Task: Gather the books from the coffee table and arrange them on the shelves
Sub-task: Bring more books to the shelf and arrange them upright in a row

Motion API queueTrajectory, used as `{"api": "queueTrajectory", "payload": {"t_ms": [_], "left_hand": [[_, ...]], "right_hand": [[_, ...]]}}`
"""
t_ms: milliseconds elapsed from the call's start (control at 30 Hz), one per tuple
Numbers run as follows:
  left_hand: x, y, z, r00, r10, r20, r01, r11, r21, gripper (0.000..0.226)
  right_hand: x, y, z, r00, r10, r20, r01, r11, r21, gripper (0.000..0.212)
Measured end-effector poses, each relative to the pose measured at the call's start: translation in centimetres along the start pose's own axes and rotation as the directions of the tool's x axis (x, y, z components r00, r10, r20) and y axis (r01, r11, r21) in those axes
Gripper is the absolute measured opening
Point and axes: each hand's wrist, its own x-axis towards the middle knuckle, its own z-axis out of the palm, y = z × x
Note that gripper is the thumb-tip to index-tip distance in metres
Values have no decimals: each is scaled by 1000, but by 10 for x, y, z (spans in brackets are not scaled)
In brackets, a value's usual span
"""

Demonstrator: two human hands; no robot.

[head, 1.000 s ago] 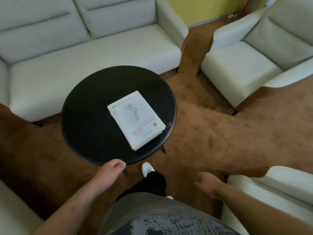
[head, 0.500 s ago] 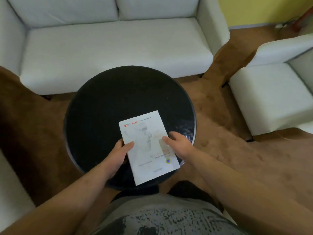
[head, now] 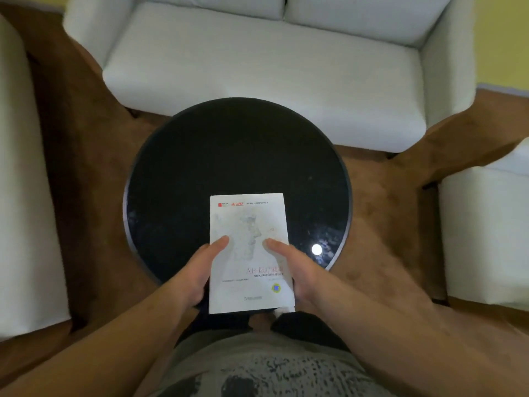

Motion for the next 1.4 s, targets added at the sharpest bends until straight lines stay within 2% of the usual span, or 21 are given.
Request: {"api": "queueTrajectory", "payload": {"t_ms": [67,233,467,600,733,933,1033,1167,1300,1400], "left_hand": [[-6,-20,6,999,-8,-31,6,998,-64,57],[-30,-75,30,1000,28,10,-25,977,-210,59],[-44,-116,50,995,39,-92,-62,964,-259,70],[-51,-129,50,998,45,-50,-59,940,-335,68],[-53,-134,56,1000,24,14,-16,913,-407,67],[-67,-110,58,998,14,67,16,906,-424,64],[-80,-109,58,994,75,82,-30,888,-460,60],[-107,-120,41,974,217,67,-151,838,-524,70],[-137,-140,16,929,364,-68,-342,775,-532,60],[-157,-158,-12,903,362,-233,-429,711,-558,62]], "right_hand": [[-3,3,-12,999,28,25,-27,998,-49,39],[-14,32,-45,995,93,36,-88,988,-124,45],[-18,55,-76,998,53,22,-46,968,-248,57],[-22,61,-86,995,88,46,-73,961,-268,61],[-23,62,-84,985,134,110,-108,970,-217,52],[-37,35,-79,979,101,178,-40,948,-316,36],[-45,27,-68,968,73,241,8,947,-320,28],[-51,27,-39,953,19,303,101,922,-375,42],[-49,28,4,920,96,380,108,870,-481,47],[-42,40,48,897,162,412,120,806,-580,49]]}}
